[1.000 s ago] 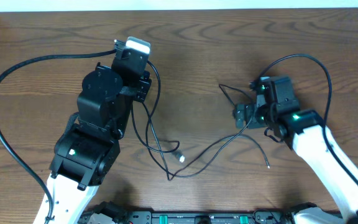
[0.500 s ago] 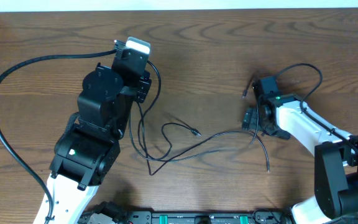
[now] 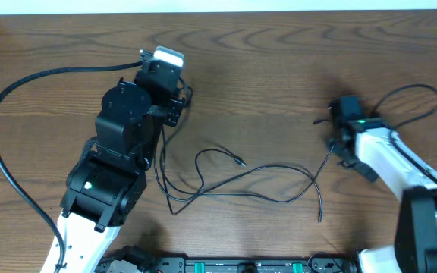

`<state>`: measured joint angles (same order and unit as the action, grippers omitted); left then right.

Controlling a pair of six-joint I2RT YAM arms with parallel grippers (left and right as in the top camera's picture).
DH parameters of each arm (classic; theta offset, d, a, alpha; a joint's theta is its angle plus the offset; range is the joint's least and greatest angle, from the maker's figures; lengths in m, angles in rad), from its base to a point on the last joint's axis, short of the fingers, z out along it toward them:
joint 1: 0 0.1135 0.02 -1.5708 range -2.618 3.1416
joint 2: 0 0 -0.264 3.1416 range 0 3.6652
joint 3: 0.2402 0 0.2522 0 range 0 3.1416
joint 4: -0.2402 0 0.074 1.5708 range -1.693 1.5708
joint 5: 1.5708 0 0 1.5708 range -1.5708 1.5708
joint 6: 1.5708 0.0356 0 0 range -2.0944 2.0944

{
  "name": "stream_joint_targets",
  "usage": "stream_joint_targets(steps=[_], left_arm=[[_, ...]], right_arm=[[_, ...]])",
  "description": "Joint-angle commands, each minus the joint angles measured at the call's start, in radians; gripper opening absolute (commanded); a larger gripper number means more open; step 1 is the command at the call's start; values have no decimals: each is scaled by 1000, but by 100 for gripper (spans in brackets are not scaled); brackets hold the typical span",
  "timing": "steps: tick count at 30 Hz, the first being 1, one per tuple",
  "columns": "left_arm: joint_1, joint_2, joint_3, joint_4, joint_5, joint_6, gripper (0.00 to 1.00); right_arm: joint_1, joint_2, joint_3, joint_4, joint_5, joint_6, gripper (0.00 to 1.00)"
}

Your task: Untangle cables

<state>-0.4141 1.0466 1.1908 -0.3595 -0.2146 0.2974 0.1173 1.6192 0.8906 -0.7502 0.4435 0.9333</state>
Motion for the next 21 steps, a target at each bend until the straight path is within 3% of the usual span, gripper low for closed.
stream_joint_targets(steps=[1,4,10,13,17,19,21], left_arm=[[3,-6,18,2,-2,-10,38],[3,-6,18,2,-2,-10,52],[3,-6,18,2,-2,-11,62],[3,-6,18,2,-2,-10,68],[3,-6,18,-6,-2,-11,78],[3,-6,18,-32,-2,-11,81],[3,-6,18,-73,-4,-11,83]], right_arm=[[-61,-79,-2,1,145,31,99],[-129,-145,-1,-11,205,-12,99],[-204,-256,-1,-52,26,-52,99],[-201,-290,-1,7,-271,-288,99],[-175,-297,-1,90,-893,-752,99],[-140,-297,-1,76,-1032,-888,99],[-86,-297,-1,37,-1007,-940,99]])
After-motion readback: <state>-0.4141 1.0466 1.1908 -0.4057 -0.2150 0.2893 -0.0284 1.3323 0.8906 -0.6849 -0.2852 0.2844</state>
